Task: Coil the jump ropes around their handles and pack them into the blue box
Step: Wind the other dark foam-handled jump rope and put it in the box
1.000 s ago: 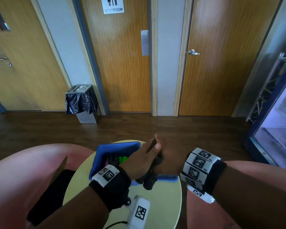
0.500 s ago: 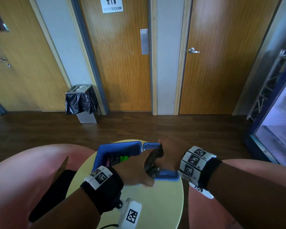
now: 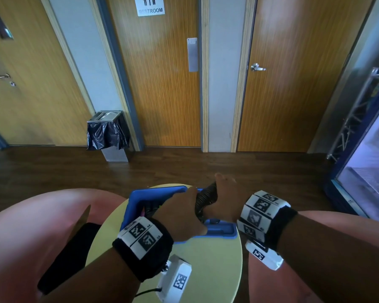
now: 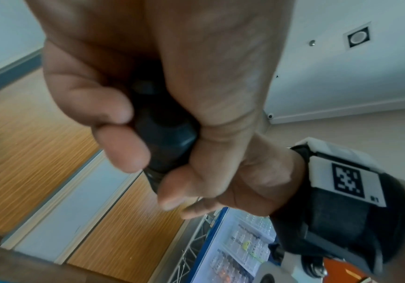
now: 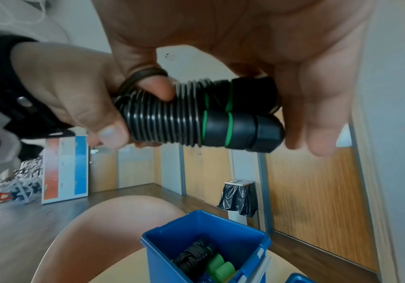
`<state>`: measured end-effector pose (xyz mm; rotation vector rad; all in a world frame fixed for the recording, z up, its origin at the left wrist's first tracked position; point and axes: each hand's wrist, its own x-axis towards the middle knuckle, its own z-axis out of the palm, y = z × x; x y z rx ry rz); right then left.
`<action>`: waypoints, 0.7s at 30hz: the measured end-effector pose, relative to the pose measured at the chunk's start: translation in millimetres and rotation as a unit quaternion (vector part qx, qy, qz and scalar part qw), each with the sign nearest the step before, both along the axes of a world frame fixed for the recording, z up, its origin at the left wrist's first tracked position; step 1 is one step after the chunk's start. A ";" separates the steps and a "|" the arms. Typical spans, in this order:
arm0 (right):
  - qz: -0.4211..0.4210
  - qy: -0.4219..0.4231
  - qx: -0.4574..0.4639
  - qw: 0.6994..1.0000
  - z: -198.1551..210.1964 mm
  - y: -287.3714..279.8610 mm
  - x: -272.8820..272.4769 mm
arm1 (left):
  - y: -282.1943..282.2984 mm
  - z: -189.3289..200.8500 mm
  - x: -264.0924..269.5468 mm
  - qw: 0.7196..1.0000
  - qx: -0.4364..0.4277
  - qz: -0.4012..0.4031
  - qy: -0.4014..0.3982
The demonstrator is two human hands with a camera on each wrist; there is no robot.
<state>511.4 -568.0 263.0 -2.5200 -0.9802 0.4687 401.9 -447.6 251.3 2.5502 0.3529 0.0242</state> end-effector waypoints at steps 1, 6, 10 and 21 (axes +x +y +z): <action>0.007 -0.010 0.001 1.000 -0.7 0.5 1.9 | -0.5 1.8 -1.3 1.000 0.009 -0.010 -0.006; 0.027 -0.026 -0.016 0.999 -5.7 -1.9 3.8 | -3.6 -2.5 -9.7 0.999 0.028 -0.033 0.012; 0.045 -0.015 -0.043 0.998 -15.6 -3.3 -2.1 | -2.0 -11.2 -18.5 0.998 0.027 -0.042 0.042; 0.070 -0.020 -0.069 0.995 -4.3 -9.4 -21.5 | 2.2 -21.0 -33.9 0.998 -0.010 -0.042 0.045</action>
